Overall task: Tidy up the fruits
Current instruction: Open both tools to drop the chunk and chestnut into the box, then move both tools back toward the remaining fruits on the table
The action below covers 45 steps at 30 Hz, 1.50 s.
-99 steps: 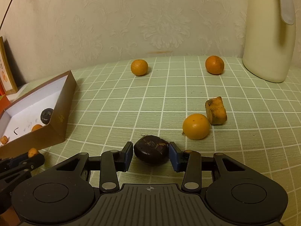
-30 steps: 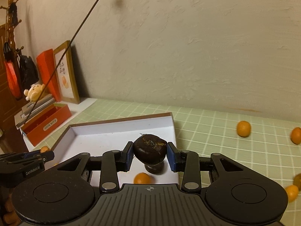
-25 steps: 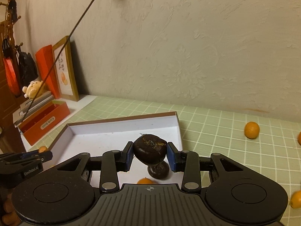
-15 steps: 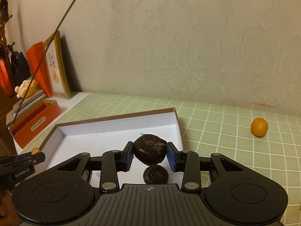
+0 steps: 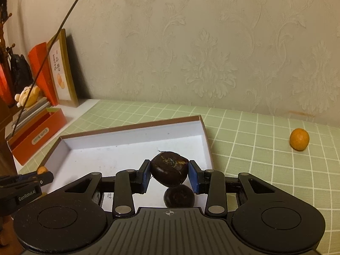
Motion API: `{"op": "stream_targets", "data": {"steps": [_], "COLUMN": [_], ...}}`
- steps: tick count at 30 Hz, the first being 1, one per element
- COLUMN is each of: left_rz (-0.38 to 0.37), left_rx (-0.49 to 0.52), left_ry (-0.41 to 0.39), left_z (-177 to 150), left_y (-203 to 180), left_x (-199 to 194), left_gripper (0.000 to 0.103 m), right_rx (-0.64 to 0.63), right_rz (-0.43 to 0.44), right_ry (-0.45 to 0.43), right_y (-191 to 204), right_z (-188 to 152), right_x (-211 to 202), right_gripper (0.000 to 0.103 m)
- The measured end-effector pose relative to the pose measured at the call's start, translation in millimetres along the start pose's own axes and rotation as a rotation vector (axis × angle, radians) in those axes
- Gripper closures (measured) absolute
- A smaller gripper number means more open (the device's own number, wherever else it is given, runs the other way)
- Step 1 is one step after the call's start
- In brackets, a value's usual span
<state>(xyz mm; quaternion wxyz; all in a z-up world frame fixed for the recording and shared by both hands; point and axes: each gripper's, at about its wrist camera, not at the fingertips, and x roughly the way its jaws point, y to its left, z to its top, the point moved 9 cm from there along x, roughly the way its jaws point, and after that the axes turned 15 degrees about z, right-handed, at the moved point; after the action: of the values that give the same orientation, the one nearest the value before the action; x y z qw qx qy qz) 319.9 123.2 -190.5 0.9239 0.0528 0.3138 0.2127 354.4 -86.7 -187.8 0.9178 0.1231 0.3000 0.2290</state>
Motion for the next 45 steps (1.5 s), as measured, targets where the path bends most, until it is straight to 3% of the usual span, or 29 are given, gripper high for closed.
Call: {"op": "stream_targets", "data": {"steps": [3,4,5,6,7,9,12,18,32,45], "left_rz": [0.017,0.029,0.046,0.063,0.080,0.091,0.085,0.098,0.092,0.088], "left_rx": [-0.001,-0.003,-0.008,-0.016,-0.021,-0.010,-0.008,-0.012,-0.010,-0.006], "left_ry": [0.005,0.002,-0.002,-0.013,-0.039,-0.094,-0.099,-0.109,-0.117,-0.126], "left_z": [0,0,2,4,7,14,16,19,17,9], "left_y": [1,2,4,6,9,8,7,8,9,12], "left_x": [1,1,0,-2,-6,-16,-21,-23,-43,-72], "left_gripper": [0.080,0.068,0.042,0.027,0.009,0.009,0.009,0.006,0.006,0.006], "right_rx": [0.016,0.021,0.023,0.019,0.006,-0.034,-0.032,0.027,0.037,0.010], "right_rz": [-0.002,-0.009,-0.015,-0.027,-0.044,-0.050,-0.063,-0.082,-0.087,-0.115], "right_ry": [0.010,0.013,0.005,-0.014,-0.041,-0.082,-0.126,-0.111,-0.136,-0.166], "right_y": [-1,-2,-3,-3,-2,4,4,-8,-11,-12], "right_z": [0,0,1,4,7,16,23,19,22,23], "right_x": [2,3,2,-1,-5,-14,-24,-27,-51,-99], "right_gripper": [0.063,0.057,0.029,0.005,0.000,0.000,0.000,0.000,0.000,0.000]}}
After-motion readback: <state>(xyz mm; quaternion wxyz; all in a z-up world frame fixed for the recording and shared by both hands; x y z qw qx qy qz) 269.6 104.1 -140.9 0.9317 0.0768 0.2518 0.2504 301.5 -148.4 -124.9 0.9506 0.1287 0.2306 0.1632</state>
